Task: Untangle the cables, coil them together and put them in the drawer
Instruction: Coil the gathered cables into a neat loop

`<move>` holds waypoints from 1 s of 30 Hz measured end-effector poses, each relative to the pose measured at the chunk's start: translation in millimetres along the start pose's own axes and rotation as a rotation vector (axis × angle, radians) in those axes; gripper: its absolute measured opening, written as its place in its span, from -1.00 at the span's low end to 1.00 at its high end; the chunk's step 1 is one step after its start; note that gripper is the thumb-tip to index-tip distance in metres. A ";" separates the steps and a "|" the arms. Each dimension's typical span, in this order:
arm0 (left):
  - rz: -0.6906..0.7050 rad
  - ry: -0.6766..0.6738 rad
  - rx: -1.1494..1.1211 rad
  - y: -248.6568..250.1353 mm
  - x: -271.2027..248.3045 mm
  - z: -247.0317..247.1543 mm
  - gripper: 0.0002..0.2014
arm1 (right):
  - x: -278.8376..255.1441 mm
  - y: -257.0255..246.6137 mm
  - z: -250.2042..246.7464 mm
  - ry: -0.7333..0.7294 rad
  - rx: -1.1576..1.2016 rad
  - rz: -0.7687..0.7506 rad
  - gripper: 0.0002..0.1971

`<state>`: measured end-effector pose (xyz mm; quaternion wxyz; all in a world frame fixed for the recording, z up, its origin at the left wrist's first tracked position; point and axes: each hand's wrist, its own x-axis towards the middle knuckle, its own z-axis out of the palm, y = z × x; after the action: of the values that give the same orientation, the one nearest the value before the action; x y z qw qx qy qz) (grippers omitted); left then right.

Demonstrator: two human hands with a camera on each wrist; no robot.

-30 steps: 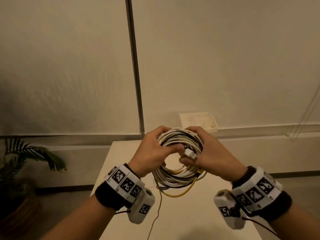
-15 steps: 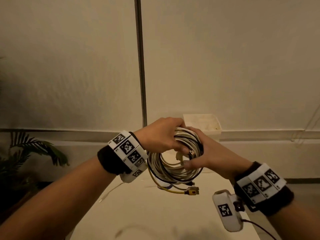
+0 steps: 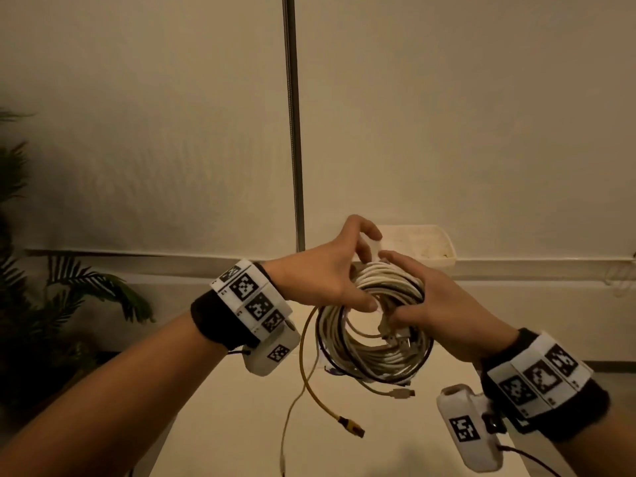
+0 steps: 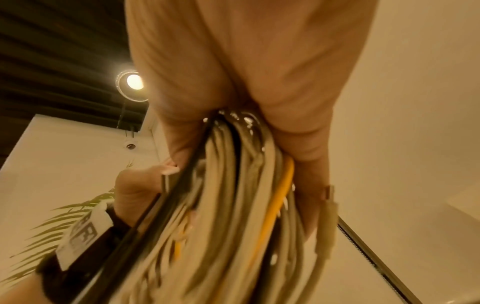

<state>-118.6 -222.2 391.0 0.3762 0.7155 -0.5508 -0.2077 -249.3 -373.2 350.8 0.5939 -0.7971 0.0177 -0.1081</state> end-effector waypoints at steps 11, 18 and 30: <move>0.040 0.221 -0.871 -62.7 -23.4 66.4 -0.35 | -1.4 7.1 -7.5 0.276 0.150 -0.101 -0.40; 0.064 0.402 -0.909 -55.9 -18.8 94.5 -0.41 | -1.9 8.5 -0.8 0.388 0.262 -0.080 -0.45; -0.128 0.891 -1.075 -28.9 3.5 115.5 -0.76 | 0.8 17.5 36.6 0.651 0.569 -0.145 -0.49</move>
<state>-181.4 -258.0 296.4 0.8549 0.4782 -0.1219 -0.1598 -239.7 -344.0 324.3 0.7442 -0.5252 0.1177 -0.3956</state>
